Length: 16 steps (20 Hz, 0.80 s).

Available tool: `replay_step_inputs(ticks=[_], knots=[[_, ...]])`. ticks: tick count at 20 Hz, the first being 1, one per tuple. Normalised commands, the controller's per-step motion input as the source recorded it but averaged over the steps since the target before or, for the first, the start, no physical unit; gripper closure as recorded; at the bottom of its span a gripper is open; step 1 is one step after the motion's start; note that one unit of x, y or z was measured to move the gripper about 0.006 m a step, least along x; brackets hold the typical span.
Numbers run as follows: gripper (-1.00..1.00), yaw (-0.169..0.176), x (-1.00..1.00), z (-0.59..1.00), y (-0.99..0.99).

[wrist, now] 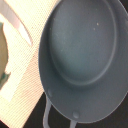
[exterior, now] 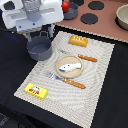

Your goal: Interact with the objects in diverse but meaningful ways.

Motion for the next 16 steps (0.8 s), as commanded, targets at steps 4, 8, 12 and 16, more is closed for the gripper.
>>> replay_step_inputs(ticks=[4, 8, 12, 16], knots=[[-1.0, 0.17, 0.29, 0.48, -0.03], [-1.0, 0.09, 0.51, 0.38, -0.21], [-1.0, 0.012, 0.8, 0.39, -0.25], [-1.0, 0.006, 0.84, 0.44, -0.2]])
